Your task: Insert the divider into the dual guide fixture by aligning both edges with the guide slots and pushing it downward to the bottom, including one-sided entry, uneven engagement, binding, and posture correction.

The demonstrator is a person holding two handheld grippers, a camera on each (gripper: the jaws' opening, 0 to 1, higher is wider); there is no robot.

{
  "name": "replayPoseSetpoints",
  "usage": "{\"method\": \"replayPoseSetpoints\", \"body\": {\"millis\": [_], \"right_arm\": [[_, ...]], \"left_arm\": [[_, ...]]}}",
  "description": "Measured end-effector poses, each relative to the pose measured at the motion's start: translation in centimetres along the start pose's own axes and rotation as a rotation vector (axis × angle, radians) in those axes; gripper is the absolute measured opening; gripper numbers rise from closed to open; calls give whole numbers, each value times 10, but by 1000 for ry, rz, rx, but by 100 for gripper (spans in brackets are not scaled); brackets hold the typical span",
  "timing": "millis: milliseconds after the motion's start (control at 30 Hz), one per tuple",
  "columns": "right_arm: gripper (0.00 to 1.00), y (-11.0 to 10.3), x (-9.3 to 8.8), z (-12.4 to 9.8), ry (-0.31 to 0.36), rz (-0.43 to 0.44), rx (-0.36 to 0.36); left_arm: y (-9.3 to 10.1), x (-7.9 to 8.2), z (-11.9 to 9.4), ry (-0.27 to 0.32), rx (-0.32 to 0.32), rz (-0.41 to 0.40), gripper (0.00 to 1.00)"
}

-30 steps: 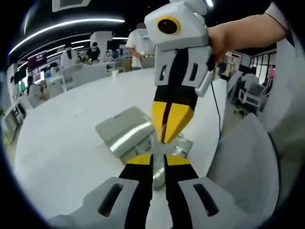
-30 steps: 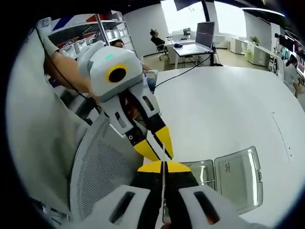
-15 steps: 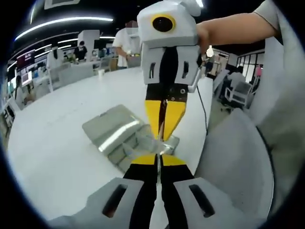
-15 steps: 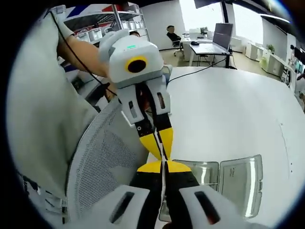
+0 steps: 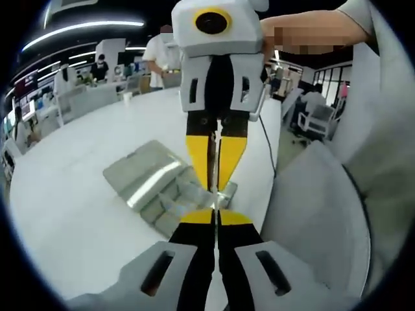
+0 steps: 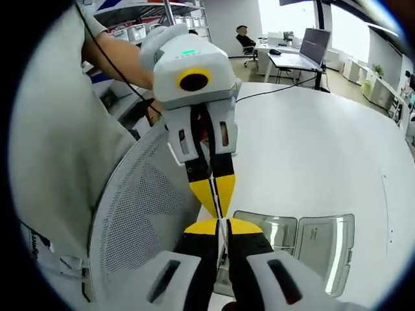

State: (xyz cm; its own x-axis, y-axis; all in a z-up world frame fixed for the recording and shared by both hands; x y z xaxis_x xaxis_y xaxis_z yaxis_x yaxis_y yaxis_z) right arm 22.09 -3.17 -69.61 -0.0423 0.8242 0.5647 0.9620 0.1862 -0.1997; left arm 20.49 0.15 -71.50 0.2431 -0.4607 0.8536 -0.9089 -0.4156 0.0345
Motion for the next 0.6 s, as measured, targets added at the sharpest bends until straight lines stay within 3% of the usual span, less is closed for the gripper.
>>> {"method": "replayPoseSetpoints", "body": {"millis": [233,600], "right_arm": [[0,-3,2,0,-48,-41,-10],[0,-7,-3,5,-123,-108,-7]], "left_arm": [[1,-7,1,-58,-8,43,0],[4,-12,2,-81,-21,59,0]]}}
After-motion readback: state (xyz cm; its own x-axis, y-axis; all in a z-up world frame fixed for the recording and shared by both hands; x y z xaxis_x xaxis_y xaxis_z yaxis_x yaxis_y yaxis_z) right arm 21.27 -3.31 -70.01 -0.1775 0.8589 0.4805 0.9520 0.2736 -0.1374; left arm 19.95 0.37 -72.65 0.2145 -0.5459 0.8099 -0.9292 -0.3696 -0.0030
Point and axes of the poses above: the point that each gripper's makers call its tool centre point, and the gripper's own axes: z roughly forward along the fingers, y roughly to its right, x roughly out of its top, the point moved 3 cm from there along -z, roughly backward along the fingers, and after that the axes turned 5 degrees about z, right-handed, at the moved point
